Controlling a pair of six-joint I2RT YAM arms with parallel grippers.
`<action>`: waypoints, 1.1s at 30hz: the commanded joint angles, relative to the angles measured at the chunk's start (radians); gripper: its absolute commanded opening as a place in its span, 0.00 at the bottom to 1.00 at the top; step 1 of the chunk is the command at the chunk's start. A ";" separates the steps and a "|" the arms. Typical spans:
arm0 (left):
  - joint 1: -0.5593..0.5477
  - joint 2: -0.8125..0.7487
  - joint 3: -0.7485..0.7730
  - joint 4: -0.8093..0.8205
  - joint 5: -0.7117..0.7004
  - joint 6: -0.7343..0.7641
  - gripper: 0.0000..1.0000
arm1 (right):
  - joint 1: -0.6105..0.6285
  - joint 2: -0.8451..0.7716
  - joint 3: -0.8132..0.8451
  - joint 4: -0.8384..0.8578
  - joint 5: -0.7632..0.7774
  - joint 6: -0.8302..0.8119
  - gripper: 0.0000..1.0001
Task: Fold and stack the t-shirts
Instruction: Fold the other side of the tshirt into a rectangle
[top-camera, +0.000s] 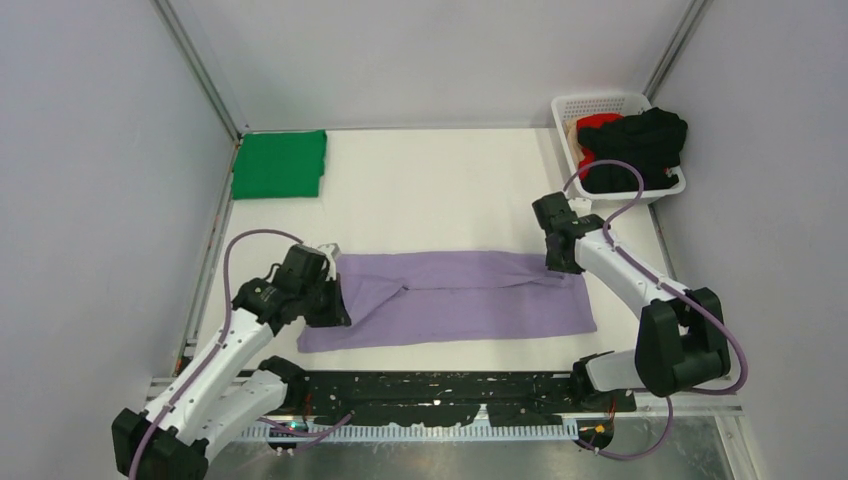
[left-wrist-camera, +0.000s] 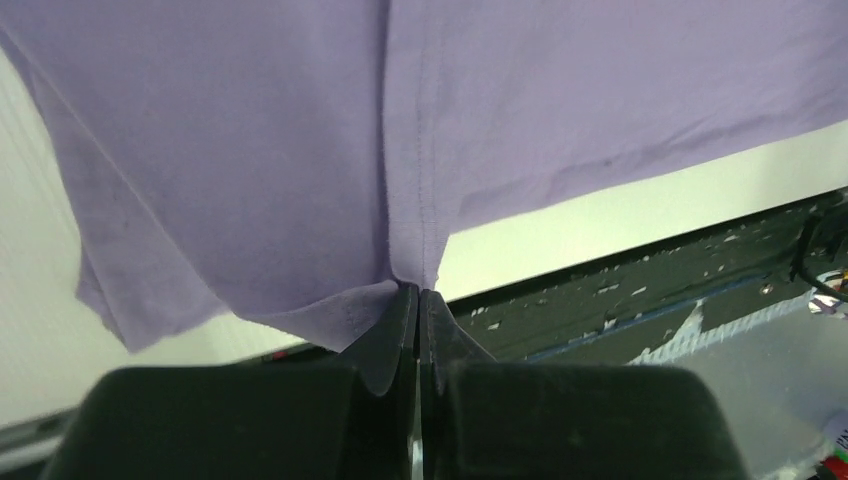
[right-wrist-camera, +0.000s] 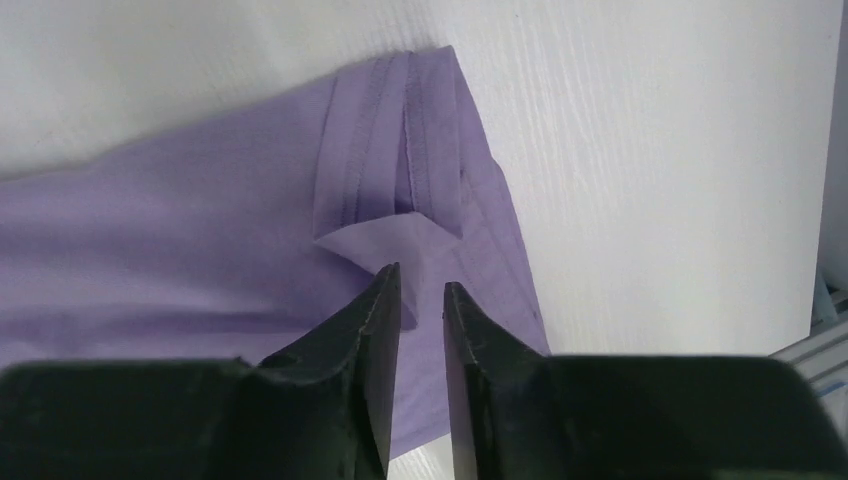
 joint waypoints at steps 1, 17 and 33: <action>-0.017 0.089 0.023 -0.208 -0.070 -0.111 0.00 | 0.001 0.017 0.011 -0.096 0.125 0.088 0.37; -0.015 0.184 0.086 0.213 -0.009 -0.108 1.00 | -0.013 -0.182 -0.025 0.103 -0.053 0.051 0.96; -0.026 0.698 0.167 0.542 0.197 -0.069 1.00 | -0.095 -0.024 -0.123 0.161 -0.137 0.025 0.83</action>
